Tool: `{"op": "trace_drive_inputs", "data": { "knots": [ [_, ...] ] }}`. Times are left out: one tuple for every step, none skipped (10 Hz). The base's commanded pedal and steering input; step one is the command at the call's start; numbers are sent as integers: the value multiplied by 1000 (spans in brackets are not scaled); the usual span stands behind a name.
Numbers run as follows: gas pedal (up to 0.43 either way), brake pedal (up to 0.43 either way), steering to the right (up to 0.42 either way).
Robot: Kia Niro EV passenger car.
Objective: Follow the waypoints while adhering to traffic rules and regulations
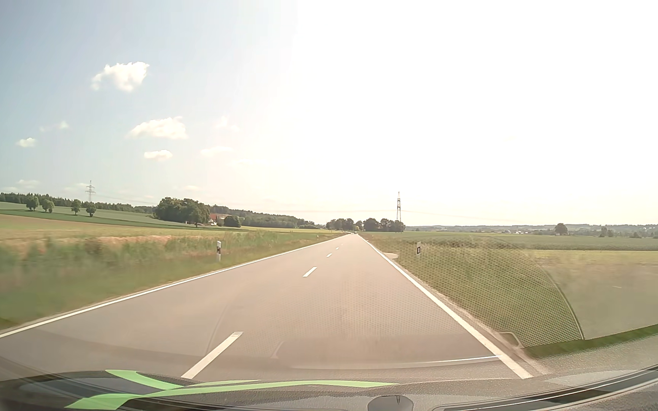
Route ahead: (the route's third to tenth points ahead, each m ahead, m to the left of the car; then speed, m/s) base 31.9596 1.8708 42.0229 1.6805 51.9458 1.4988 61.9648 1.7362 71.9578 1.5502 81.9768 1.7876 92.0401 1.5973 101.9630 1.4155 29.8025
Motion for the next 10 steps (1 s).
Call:
{"op": "trace_drive_inputs", "data": {
  "knots": [
    [209, 0, -3],
    [209, 0, -3],
    [209, 0, -1],
    [220, 0, 0],
    [240, 0, -1],
    [260, 0, -1],
    [268, 0, 0],
    [268, 0, 0],
    [268, 0, 0],
    [240, 0, -1]
  ]
}}
